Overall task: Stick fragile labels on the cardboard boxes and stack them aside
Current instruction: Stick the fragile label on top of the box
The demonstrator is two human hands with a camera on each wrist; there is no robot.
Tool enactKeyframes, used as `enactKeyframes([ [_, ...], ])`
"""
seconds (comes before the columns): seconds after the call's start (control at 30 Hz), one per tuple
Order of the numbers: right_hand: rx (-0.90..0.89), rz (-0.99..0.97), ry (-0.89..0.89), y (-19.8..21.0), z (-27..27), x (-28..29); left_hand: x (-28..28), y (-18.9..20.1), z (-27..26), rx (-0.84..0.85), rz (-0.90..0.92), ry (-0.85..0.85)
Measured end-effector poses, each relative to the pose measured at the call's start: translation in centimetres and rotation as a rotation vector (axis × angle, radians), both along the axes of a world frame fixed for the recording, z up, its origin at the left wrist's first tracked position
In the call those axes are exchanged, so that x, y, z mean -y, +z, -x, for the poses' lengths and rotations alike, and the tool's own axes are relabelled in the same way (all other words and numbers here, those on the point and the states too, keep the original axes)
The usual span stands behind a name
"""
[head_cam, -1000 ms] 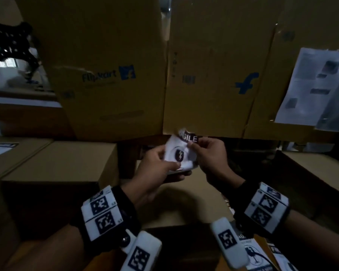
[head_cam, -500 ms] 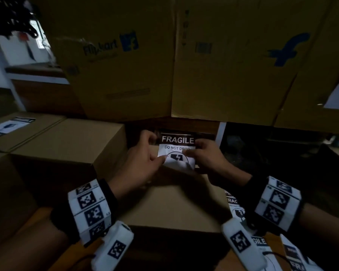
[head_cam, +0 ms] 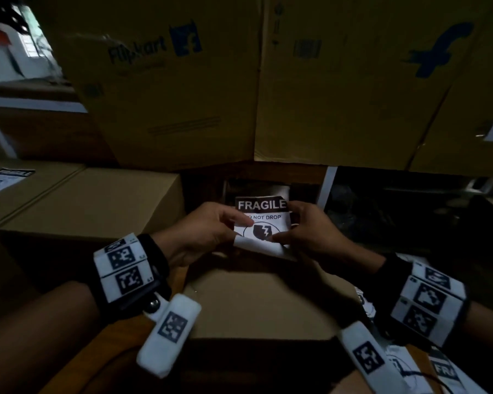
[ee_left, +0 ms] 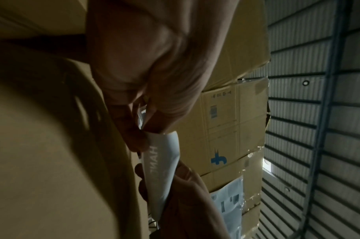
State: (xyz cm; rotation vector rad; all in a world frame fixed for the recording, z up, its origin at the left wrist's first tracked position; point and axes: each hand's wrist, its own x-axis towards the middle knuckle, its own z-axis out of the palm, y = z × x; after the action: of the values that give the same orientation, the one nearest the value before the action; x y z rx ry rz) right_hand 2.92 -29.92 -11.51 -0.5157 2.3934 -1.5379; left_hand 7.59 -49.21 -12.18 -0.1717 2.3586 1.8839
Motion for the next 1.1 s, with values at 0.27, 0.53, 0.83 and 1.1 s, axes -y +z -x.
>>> enactKeyframes([
  [0.27, -0.025, -0.139, -0.052, -0.3, -0.6, -0.4, -0.4, -1.2, 0.3, -0.101, 0.056, -0.108],
  [0.53, -0.117, -0.257, -0.044, -1.1, 0.4, -0.7, -0.9, -1.7, -0.4, -0.214, 0.199, -0.143],
  [0.83, -0.143, -0.423, 0.04, 0.0, 0.8, 0.0, -0.9, -1.2, 0.4, -0.256, 0.522, -0.16],
  [1.1, -0.178, -0.548, 0.047, 0.4, 0.7, 0.2, -1.3, -0.7, 1.1, -0.191, 0.741, -0.177],
])
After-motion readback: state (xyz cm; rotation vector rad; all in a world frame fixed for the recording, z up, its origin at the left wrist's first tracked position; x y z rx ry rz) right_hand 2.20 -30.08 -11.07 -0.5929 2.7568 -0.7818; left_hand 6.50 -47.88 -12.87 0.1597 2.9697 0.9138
